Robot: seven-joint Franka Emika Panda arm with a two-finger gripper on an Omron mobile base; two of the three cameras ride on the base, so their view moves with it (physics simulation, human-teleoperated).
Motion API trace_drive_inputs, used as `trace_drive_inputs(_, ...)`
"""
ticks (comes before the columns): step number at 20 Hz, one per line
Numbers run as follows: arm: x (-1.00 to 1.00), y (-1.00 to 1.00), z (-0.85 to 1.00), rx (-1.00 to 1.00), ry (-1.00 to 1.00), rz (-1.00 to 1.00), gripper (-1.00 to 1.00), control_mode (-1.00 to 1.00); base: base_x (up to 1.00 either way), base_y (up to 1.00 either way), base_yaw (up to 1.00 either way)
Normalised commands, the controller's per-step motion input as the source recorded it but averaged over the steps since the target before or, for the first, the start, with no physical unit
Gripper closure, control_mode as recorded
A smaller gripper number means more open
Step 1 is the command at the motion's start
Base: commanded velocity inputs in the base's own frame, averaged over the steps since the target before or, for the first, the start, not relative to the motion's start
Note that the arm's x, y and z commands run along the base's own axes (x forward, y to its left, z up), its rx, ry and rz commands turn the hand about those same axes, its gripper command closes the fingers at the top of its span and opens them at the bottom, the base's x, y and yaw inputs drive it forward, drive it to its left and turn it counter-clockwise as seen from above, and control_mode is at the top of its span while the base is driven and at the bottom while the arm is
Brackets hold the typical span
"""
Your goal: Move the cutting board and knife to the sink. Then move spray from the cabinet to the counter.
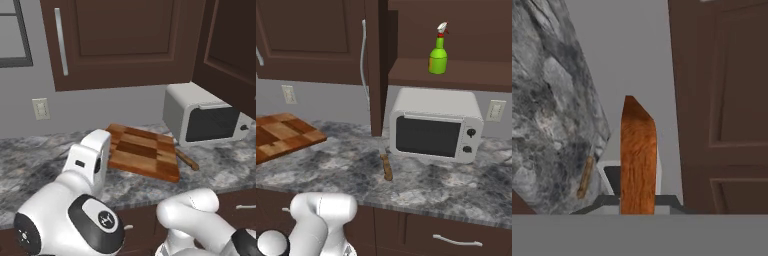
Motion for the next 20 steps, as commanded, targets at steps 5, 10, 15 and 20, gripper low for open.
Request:
trace_drive_inputs(5, -0.01, 0.0, 0.0, 0.0, 0.0, 0.0, 1.0, -1.0, 0.0, 0.0, 0.0)
trace_drive_inputs(10, -0.2, 0.03, -0.03, 0.0, 0.01, 0.0, 1.0, 1.0, -0.22, 0.38, 0.0)
trace_drive_inputs(15, 0.0, 0.0, 0.0, 0.0, 0.0, 0.0, 1.0, 1.0, 0.12, 1.0, 0.0)
trace_drive_inputs(20, 0.0, 0.0, 0.0, 0.0, 0.0, 0.0, 1.0, 1.0, 0.17, 0.86, -0.1)
